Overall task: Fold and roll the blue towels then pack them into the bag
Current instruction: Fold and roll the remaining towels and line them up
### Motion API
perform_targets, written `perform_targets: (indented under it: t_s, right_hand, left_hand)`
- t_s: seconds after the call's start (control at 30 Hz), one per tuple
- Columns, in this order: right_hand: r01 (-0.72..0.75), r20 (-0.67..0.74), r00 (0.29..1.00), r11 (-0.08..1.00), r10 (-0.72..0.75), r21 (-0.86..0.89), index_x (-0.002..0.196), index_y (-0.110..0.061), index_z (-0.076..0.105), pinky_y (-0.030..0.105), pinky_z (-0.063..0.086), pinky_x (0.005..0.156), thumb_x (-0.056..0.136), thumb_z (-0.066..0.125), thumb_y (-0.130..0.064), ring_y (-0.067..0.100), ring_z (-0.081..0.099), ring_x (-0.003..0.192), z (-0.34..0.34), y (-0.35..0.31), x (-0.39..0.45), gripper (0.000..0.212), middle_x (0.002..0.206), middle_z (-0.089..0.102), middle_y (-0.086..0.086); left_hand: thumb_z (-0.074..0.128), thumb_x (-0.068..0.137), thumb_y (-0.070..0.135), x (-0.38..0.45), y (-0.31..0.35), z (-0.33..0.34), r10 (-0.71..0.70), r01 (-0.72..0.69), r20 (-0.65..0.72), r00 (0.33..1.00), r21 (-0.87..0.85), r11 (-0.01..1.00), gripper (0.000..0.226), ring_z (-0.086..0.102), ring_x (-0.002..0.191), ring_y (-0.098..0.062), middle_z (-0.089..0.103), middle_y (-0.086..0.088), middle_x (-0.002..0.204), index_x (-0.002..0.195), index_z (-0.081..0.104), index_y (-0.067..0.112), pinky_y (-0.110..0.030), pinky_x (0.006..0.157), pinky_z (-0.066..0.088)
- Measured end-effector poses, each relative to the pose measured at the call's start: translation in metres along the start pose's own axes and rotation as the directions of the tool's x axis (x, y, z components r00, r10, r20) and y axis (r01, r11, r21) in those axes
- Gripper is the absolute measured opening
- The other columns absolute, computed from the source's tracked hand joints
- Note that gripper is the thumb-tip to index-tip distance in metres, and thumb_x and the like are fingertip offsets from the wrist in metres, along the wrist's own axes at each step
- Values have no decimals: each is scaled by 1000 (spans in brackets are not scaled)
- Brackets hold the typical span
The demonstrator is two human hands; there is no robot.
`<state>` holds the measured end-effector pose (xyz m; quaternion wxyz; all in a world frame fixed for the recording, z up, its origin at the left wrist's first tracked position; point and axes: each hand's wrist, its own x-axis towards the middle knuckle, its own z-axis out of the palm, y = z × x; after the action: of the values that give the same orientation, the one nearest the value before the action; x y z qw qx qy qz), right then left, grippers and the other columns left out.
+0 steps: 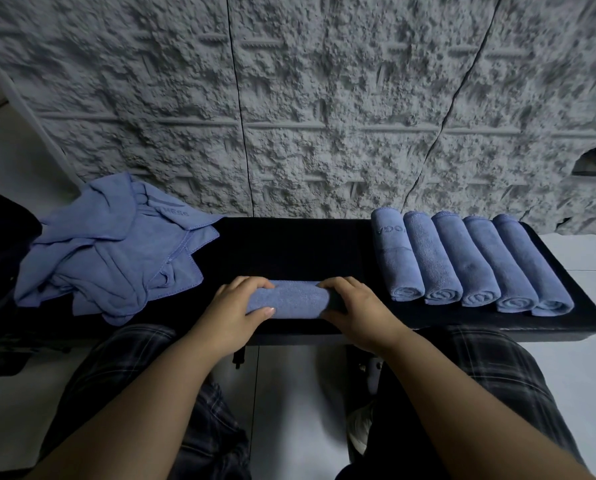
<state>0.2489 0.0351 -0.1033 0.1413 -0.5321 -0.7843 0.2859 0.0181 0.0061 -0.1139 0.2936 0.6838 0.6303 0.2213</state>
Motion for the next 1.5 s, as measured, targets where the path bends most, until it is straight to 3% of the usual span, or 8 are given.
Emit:
perform_targets:
  t_s: [0.17,0.33,0.5,0.67,0.77,0.83,1.0,1.5]
  right_hand:
    - [-109,129,988,979,87,173,121,-29,52,24,44,88,91,59,-29,13,54,102,-7,-2,-2,31,115,55,1]
    - [-127,49,992,972,120,199,110,-32,45,28,43,81,94,53,-28,19,51,97,-2,-7,0,19,108,49,4]
    - [-209,-69,973,971,218,114,122,-30,49,42,45,94,96,46,-36,28,54,106,4,-14,5,27,116,46,6]
    - [-191,-277,954,940,111,-283,127,-29,54,40,38,98,97,34,-32,26,44,124,10,-25,8,36,132,51,1]
    - [40,-168,976,873,-137,-486,113,-12,69,43,47,94,73,52,-26,26,60,116,20,-33,9,45,121,65,6]
    - [81,-51,990,825,-131,-559,119,-2,64,44,41,99,61,72,-29,28,57,119,29,-32,6,65,125,62,12]
    - [132,78,991,875,-108,-465,151,-6,2,30,-20,108,89,43,-42,22,-6,147,27,-27,5,82,159,-1,8]
    - [22,93,996,995,-13,-100,152,-23,14,25,-11,111,103,33,-29,8,-8,146,11,-16,15,53,159,3,-9]
  left_hand:
    - [51,94,33,-2,6,-3,-83,90,53,995,-137,986,11,51,104,-9,53,14,107,100,56,40,-30,91,42]
    - [28,91,36,-7,17,8,69,0,-182,981,357,934,40,45,116,-15,55,15,117,120,56,35,-30,94,24]
    - [53,76,33,-18,35,25,246,-215,22,969,564,797,64,41,131,-20,46,4,142,138,39,26,-38,106,17]
    - [55,73,46,-10,34,25,140,-142,51,989,608,781,84,23,139,-10,30,6,152,147,25,19,-34,111,6]
    - [47,89,37,-6,37,24,135,-174,111,985,583,794,82,-22,135,-2,-18,15,151,149,-8,24,-30,111,-16]
    - [44,91,35,-7,40,21,93,-157,138,986,588,793,81,-29,130,0,-25,18,147,148,-13,25,-31,110,-19]
    - [44,90,40,-2,47,23,-15,-65,141,990,546,835,80,-22,139,-3,-13,16,156,149,-8,27,-35,112,-16]
    - [49,93,10,7,23,3,11,-42,114,993,280,959,70,9,140,-9,18,14,153,149,12,30,-14,107,5]
